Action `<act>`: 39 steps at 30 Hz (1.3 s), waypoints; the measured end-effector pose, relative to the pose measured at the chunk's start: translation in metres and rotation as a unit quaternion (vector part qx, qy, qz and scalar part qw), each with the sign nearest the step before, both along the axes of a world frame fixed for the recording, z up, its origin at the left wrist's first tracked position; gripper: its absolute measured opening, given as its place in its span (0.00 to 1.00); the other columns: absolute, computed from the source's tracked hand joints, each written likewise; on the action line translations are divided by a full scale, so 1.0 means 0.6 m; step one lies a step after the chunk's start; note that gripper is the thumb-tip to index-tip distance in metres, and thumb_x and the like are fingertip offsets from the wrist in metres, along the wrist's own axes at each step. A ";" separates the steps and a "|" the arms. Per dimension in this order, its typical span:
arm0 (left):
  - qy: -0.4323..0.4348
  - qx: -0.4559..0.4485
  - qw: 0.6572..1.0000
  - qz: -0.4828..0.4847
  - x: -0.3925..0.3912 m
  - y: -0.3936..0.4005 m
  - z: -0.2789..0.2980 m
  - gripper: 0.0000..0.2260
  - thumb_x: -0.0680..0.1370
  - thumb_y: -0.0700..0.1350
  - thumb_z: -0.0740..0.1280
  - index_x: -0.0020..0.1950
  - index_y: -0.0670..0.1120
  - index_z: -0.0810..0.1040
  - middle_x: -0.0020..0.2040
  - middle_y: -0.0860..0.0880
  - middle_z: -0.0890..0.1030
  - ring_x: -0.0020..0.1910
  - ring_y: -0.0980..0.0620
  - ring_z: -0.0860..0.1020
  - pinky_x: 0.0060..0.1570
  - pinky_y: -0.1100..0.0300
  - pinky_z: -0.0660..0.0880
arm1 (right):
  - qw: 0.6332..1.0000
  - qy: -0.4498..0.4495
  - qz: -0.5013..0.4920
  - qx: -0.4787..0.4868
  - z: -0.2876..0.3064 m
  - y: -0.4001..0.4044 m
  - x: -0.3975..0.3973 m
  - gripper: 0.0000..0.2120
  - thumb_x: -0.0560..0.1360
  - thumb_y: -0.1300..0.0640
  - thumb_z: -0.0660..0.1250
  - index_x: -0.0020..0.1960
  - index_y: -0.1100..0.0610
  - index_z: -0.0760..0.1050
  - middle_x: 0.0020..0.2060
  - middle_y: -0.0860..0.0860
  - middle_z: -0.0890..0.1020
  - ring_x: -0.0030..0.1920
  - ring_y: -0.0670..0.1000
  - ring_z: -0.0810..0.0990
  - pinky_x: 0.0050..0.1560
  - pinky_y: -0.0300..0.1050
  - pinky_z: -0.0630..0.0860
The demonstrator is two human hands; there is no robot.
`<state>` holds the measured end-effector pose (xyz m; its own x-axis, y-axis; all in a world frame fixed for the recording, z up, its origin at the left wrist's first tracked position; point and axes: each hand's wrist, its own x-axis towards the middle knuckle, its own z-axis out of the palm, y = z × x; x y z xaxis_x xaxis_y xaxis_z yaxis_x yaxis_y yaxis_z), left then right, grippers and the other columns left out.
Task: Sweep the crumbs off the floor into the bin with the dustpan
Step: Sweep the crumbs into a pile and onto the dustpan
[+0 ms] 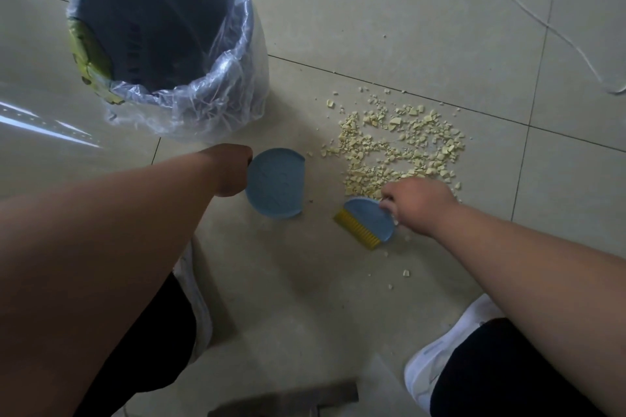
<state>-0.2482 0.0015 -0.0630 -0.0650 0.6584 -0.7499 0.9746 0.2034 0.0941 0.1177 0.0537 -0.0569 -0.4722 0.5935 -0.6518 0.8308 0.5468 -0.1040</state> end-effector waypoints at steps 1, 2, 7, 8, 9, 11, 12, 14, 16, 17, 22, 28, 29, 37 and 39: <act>0.000 0.002 1.000 0.003 -0.001 0.000 0.000 0.14 0.80 0.43 0.66 0.65 0.45 0.76 0.60 0.44 0.80 0.56 0.43 0.79 0.57 0.48 0.79 | 1.000 -0.004 -0.022 0.011 0.002 0.015 0.009 0.12 0.83 0.41 0.58 0.48 0.45 0.75 0.42 0.47 0.80 0.43 0.51 0.79 0.38 0.45 0.72; 0.000 0.003 1.000 0.006 -0.002 0.000 0.002 0.14 0.80 0.43 0.66 0.65 0.45 0.75 0.60 0.44 0.80 0.56 0.43 0.79 0.57 0.49 0.79 | 0.999 -0.009 -0.040 0.022 0.005 0.028 0.019 0.12 0.83 0.42 0.59 0.48 0.45 0.75 0.42 0.47 0.80 0.42 0.51 0.79 0.37 0.45 0.72; 0.001 0.006 1.000 0.020 -0.004 -0.001 0.006 0.14 0.80 0.44 0.66 0.65 0.46 0.75 0.60 0.44 0.80 0.56 0.43 0.79 0.56 0.49 0.79 | 0.995 -0.023 -0.084 0.053 0.002 0.056 0.053 0.11 0.82 0.42 0.61 0.51 0.46 0.77 0.45 0.50 0.81 0.46 0.55 0.79 0.40 0.47 0.72; 0.001 0.006 1.000 0.024 -0.004 -0.001 0.007 0.14 0.80 0.44 0.66 0.65 0.46 0.75 0.60 0.44 0.79 0.55 0.44 0.78 0.55 0.49 0.79 | 0.994 -0.020 -0.089 0.052 0.001 0.054 0.054 0.11 0.82 0.42 0.61 0.50 0.47 0.77 0.45 0.50 0.81 0.46 0.55 0.79 0.40 0.47 0.71; 0.003 0.007 1.000 0.028 -0.003 0.000 0.008 0.14 0.80 0.44 0.66 0.65 0.46 0.75 0.60 0.44 0.79 0.55 0.44 0.78 0.53 0.50 0.79 | 0.994 -0.015 -0.094 0.048 0.001 0.051 0.054 0.10 0.82 0.43 0.61 0.49 0.47 0.77 0.44 0.50 0.81 0.46 0.55 0.79 0.40 0.47 0.70; 0.011 0.005 0.999 0.038 -0.002 0.003 0.011 0.14 0.79 0.44 0.65 0.65 0.45 0.74 0.60 0.44 0.78 0.53 0.44 0.77 0.49 0.52 0.76 | 0.994 0.005 -0.106 0.026 0.003 0.045 0.050 0.09 0.82 0.43 0.63 0.47 0.46 0.76 0.42 0.49 0.80 0.44 0.54 0.78 0.40 0.47 0.70; 0.018 0.004 0.999 0.048 -0.003 0.005 0.014 0.14 0.79 0.44 0.65 0.64 0.45 0.74 0.59 0.44 0.77 0.52 0.44 0.76 0.49 0.53 0.74 | 0.994 0.018 -0.110 0.011 0.004 0.042 0.046 0.09 0.82 0.43 0.63 0.46 0.45 0.76 0.41 0.48 0.79 0.44 0.53 0.78 0.40 0.47 0.71; 0.035 0.011 0.996 0.079 -0.007 0.006 0.022 0.15 0.77 0.46 0.65 0.63 0.47 0.73 0.56 0.45 0.76 0.52 0.44 0.76 0.51 0.52 0.77 | 0.992 0.052 -0.118 -0.008 0.006 0.036 0.031 0.08 0.82 0.44 0.64 0.46 0.46 0.75 0.39 0.46 0.78 0.43 0.53 0.78 0.41 0.48 0.74; 0.046 0.021 0.993 0.102 -0.014 0.004 0.026 0.17 0.75 0.48 0.65 0.64 0.48 0.73 0.58 0.45 0.77 0.54 0.43 0.77 0.57 0.47 0.79 | 0.986 0.093 -0.141 -0.017 0.001 0.032 0.010 0.10 0.82 0.46 0.65 0.45 0.49 0.77 0.38 0.47 0.78 0.41 0.53 0.78 0.41 0.48 0.74; 0.048 0.023 0.993 0.108 -0.017 0.001 0.028 0.18 0.75 0.48 0.65 0.65 0.48 0.73 0.60 0.45 0.77 0.56 0.42 0.77 0.59 0.46 0.79 | 0.981 0.112 -0.159 -0.022 -0.002 0.031 -0.003 0.10 0.82 0.46 0.65 0.44 0.49 0.77 0.38 0.47 0.79 0.41 0.53 0.78 0.39 0.47 0.73; 0.036 0.009 0.992 0.119 -0.030 -0.013 0.022 0.17 0.78 0.47 0.64 0.66 0.45 0.72 0.64 0.41 0.77 0.53 0.42 0.75 0.56 0.48 0.78 | 0.946 0.186 -0.261 -0.047 -0.018 0.026 -0.085 0.11 0.82 0.47 0.66 0.49 0.52 0.80 0.41 0.50 0.82 0.40 0.49 0.80 0.37 0.42 0.72; 0.005 0.019 0.990 0.139 -0.045 -0.013 0.015 0.15 0.78 0.44 0.65 0.65 0.44 0.73 0.63 0.41 0.77 0.52 0.43 0.74 0.55 0.50 0.76 | 0.929 0.177 -0.322 -0.044 -0.036 0.028 -0.164 0.13 0.83 0.46 0.64 0.52 0.54 0.80 0.43 0.51 0.81 0.44 0.54 0.79 0.40 0.43 0.67; 0.000 0.023 0.990 0.139 -0.047 -0.013 0.014 0.14 0.78 0.44 0.65 0.64 0.44 0.73 0.64 0.41 0.77 0.52 0.44 0.73 0.55 0.50 0.76 | 0.929 0.167 -0.328 -0.042 -0.039 0.031 -0.168 0.14 0.83 0.45 0.63 0.51 0.54 0.81 0.43 0.52 0.81 0.44 0.55 0.79 0.41 0.43 0.67; -0.028 0.048 0.984 0.167 -0.042 0.002 0.015 0.15 0.76 0.42 0.66 0.63 0.45 0.74 0.61 0.43 0.78 0.57 0.41 0.77 0.59 0.47 0.78 | 0.928 0.113 -0.355 0.003 -0.042 0.060 -0.101 0.15 0.82 0.46 0.63 0.48 0.56 0.81 0.41 0.53 0.81 0.43 0.56 0.79 0.43 0.44 0.69; -0.033 0.050 0.985 0.165 -0.032 0.007 0.016 0.12 0.76 0.41 0.66 0.60 0.45 0.74 0.59 0.44 0.78 0.57 0.41 0.77 0.58 0.47 0.78 | 0.927 0.100 -0.361 0.015 -0.040 0.064 -0.067 0.15 0.82 0.47 0.64 0.50 0.57 0.81 0.44 0.54 0.82 0.44 0.56 0.78 0.45 0.44 0.69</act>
<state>-0.2674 0.0059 -0.0537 -0.2407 0.6803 -0.6923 0.8484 0.4940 0.1904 0.0773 0.0924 -0.0809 -0.0544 0.8177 -0.5731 0.9474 -0.1390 -0.2884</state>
